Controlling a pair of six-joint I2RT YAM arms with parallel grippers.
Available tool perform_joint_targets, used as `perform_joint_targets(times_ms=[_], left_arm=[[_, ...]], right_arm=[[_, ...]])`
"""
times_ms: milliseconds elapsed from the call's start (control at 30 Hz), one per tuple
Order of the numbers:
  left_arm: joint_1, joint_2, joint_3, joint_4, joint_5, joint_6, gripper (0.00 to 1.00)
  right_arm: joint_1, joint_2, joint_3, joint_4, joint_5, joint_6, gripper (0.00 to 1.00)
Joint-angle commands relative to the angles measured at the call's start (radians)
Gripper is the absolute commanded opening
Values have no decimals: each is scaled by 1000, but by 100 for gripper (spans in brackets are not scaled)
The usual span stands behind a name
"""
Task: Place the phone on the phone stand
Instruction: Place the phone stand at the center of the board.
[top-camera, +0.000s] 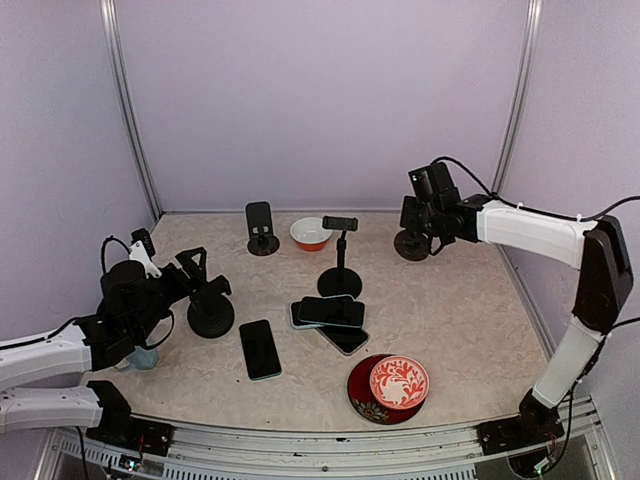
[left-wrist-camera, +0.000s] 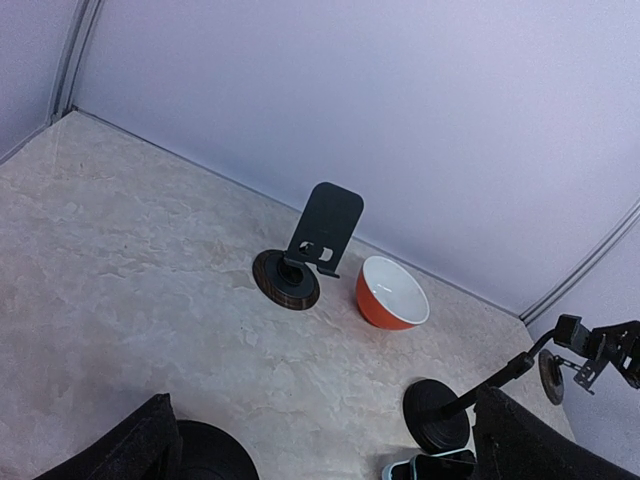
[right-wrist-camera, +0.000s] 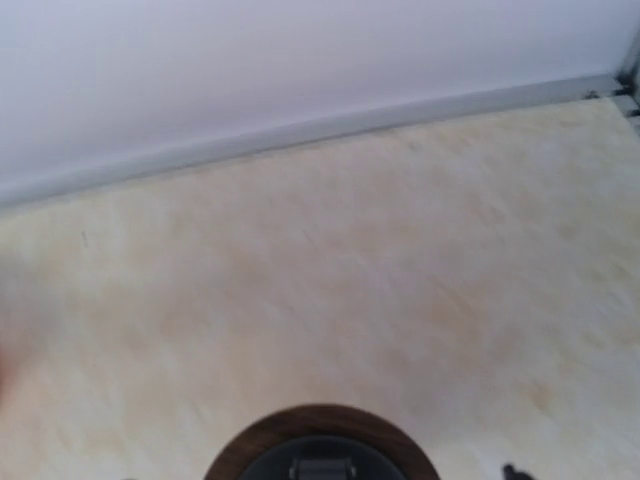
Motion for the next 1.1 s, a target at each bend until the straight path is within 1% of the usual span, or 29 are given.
perform_joint_targets(times_ms=[0, 167, 267, 433, 833, 933, 1067], left_arm=[[0, 38, -42, -206, -31, 65, 99], [0, 35, -41, -209, -36, 65, 99], [-1, 35, -42, -209, -37, 66, 99], [0, 30, -41, -215, -41, 66, 99], [-1, 28, -42, -214, -42, 67, 99], [0, 26, -41, -217, -44, 68, 99], [0, 22, -42, -219, -48, 68, 99]], right_arm=[[16, 201, 236, -88, 55, 56, 19], [41, 421, 507, -143, 74, 72, 18], [58, 542, 657, -186, 86, 83, 16], [79, 666, 816, -195, 88, 95, 16], [83, 801, 941, -119, 101, 67, 15], [81, 839, 992, -121, 104, 55, 17], [78, 860, 1000, -95, 92, 27, 19]])
